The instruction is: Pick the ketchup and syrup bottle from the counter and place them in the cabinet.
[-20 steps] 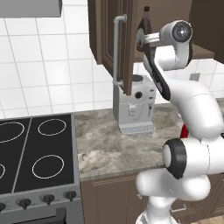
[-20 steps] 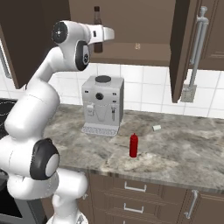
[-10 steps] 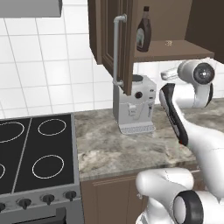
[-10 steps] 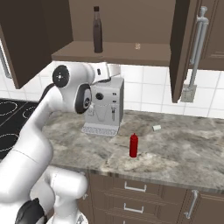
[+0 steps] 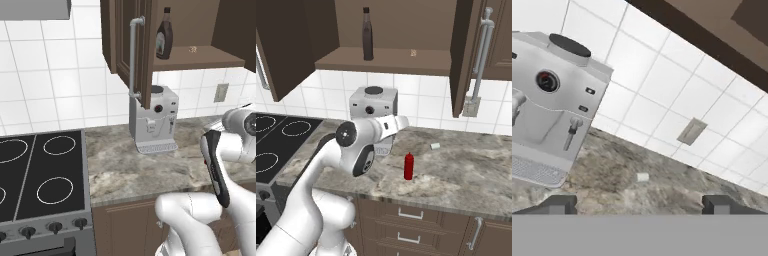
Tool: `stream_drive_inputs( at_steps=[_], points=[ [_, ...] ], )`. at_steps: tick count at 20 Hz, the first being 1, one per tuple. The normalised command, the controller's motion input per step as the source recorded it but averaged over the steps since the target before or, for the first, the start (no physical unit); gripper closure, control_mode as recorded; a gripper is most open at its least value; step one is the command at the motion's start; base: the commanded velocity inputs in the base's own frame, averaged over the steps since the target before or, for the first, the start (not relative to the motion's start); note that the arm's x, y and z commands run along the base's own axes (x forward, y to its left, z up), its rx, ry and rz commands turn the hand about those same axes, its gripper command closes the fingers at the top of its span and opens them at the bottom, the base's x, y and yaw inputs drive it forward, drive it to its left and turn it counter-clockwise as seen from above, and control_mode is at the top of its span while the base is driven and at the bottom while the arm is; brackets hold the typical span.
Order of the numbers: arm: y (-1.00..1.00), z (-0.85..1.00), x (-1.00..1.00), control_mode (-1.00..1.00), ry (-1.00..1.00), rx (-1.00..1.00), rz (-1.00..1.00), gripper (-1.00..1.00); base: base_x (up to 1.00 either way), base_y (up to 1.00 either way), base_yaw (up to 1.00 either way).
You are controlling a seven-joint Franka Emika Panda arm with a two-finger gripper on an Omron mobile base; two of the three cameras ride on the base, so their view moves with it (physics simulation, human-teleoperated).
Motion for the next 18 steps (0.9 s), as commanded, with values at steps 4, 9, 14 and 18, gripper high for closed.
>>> stream_drive_inputs(
  at_steps=[4, 9, 14, 18],
  points=[
    [-0.65, -1.00, -0.40, -1.00, 0.32, -0.12, 0.10, -1.00, 0.00, 0.00, 0.00],
    [-0.49, -0.95, -0.28, -1.00, 0.25, -0.15, 0.10, -1.00, 0.00, 0.00, 0.00],
    [-0.11, -0.39, -0.05, -1.00, 0.02, -0.05, 0.02, -1.00, 0.00, 0.00, 0.00],
    [-0.33, -0.18, 0.00, -1.00, 0.00, 0.15, 0.00, -1.00, 0.00, 0.00, 0.00]
  ],
)
